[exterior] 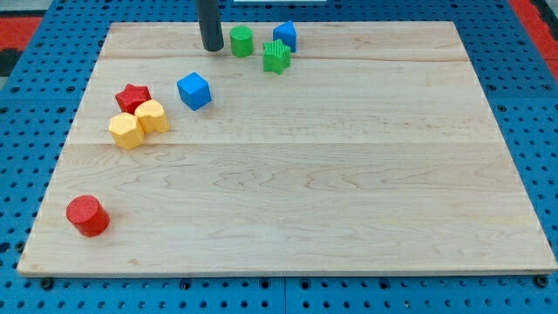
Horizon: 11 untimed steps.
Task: Move your arm towards the blue cube
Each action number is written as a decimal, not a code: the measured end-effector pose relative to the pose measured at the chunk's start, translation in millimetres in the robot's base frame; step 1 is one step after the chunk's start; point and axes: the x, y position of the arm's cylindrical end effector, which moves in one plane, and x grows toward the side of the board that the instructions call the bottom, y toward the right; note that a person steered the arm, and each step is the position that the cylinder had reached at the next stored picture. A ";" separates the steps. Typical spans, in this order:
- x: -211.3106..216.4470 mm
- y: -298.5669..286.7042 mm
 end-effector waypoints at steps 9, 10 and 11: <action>173.8 -5.2; 160.7 -14.5; 113.2 -14.4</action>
